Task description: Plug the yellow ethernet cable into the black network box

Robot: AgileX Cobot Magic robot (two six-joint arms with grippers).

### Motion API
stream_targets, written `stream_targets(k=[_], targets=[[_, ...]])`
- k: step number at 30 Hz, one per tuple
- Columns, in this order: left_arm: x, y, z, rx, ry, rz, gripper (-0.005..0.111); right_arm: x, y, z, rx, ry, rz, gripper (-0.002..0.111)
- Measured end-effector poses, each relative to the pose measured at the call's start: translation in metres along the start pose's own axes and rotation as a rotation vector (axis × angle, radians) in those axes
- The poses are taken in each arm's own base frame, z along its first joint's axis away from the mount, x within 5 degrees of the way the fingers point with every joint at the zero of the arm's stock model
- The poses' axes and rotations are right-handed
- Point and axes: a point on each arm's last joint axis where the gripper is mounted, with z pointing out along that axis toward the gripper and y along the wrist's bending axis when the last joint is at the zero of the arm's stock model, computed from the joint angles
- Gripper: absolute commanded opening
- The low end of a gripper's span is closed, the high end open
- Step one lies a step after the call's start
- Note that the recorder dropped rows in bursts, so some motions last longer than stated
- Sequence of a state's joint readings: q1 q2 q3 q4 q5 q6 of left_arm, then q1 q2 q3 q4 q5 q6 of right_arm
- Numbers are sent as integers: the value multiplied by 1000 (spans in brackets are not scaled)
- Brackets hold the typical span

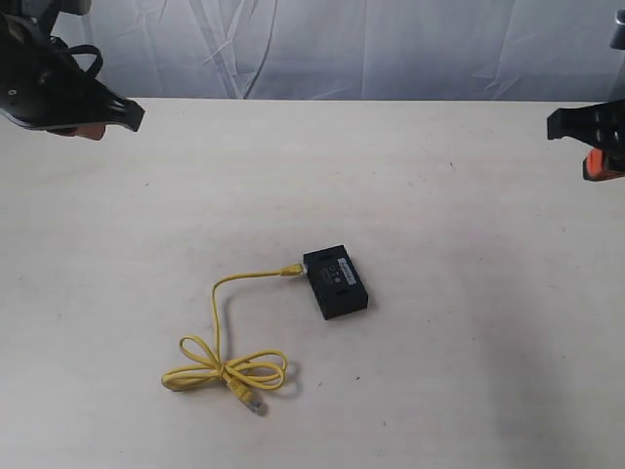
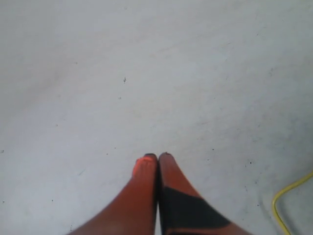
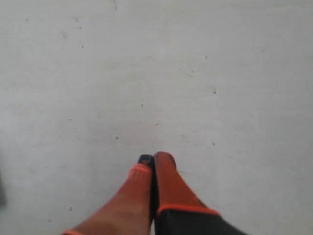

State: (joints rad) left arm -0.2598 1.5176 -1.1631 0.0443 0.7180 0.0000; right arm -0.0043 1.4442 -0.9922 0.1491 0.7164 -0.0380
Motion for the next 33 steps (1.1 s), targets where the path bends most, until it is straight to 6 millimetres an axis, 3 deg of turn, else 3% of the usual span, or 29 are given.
stream_targets(k=[6,15,33], targets=[[1,0,-12,2,-27,-17,0,12,0,-19,5,-46,-9,0],[6,1,-67,11,-162,-36,0,33,1,-47,2,-140,-15,0],[90,-1,-129,8,-363,-41,0,79,2,-104,-8,-394,-35,0]])
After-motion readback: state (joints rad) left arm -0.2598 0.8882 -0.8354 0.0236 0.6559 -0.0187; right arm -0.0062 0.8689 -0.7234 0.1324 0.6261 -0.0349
